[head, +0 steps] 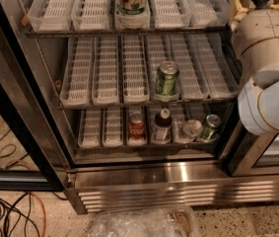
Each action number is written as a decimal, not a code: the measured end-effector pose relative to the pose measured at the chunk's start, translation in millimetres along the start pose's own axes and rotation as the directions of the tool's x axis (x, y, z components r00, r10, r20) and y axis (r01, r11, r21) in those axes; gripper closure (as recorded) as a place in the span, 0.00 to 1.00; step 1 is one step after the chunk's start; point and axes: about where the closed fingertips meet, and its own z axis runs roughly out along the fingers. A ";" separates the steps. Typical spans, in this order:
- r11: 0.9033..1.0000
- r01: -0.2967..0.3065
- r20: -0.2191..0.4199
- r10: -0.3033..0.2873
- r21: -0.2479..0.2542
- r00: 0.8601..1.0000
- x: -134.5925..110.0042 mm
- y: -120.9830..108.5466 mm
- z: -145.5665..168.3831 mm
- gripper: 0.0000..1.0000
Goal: Pick pepsi can from top shelf of fridge
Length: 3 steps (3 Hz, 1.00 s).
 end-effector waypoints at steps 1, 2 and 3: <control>0.999 0.024 0.028 -0.023 -0.045 0.999 -6.4 7.0 -7.8 1.00; 0.994 0.046 0.055 -0.041 -0.104 0.998 -16.8 12.9 -18.7 1.00; 0.978 0.071 0.061 -0.060 -0.194 0.996 -28.8 20.4 -33.5 1.00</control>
Offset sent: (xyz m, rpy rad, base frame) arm -0.0420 0.0222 0.0073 -0.1429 -0.0583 0.1405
